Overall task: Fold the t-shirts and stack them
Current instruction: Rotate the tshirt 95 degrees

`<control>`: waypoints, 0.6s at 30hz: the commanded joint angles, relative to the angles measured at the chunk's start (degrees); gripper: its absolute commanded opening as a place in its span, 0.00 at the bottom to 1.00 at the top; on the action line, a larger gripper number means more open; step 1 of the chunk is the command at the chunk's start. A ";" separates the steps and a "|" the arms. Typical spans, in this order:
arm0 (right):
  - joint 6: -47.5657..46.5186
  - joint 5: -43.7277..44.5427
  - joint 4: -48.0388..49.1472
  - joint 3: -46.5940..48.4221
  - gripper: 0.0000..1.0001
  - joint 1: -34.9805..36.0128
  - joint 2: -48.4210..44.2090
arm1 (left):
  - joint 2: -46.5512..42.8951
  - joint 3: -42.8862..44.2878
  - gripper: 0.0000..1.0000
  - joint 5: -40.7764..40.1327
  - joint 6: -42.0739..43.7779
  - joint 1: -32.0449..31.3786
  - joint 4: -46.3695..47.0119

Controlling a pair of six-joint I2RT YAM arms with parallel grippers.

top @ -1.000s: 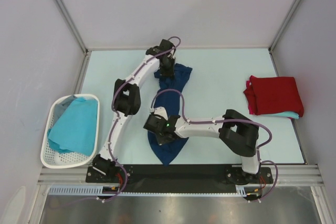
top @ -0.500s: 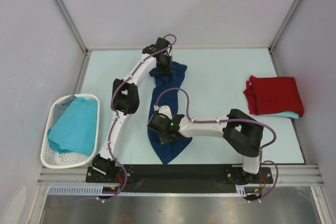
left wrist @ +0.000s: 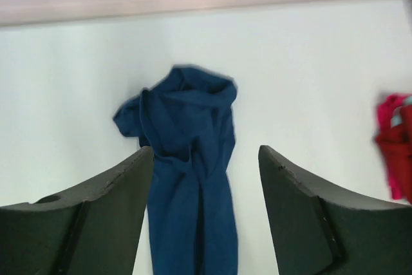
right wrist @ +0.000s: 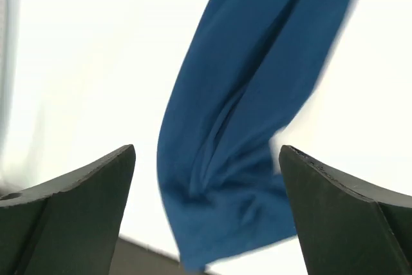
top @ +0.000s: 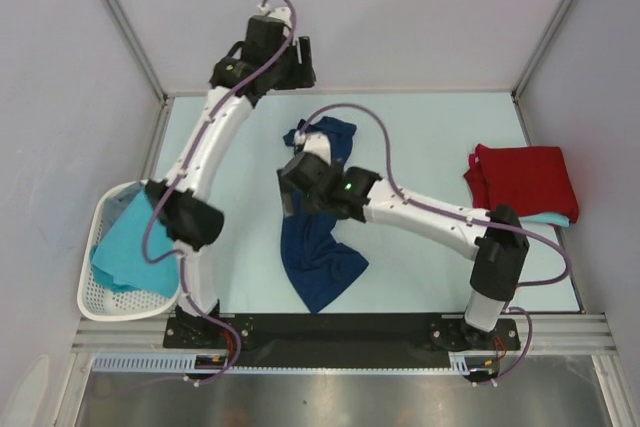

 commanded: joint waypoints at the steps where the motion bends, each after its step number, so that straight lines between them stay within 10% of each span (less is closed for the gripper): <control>1: -3.60 4.68 -0.31 3.39 0.98 -9.38 -1.94 | -12.70 -17.58 0.72 -2.79 -1.31 0.17 4.37; 8: -6.15 3.03 4.18 6.98 0.80 -22.32 6.13 | -30.12 -56.42 0.56 -2.88 -4.74 -0.18 19.40; 18: -8.18 -1.99 2.60 23.16 0.63 -29.27 24.77 | -28.99 -61.83 0.55 -6.48 -5.00 -0.09 20.29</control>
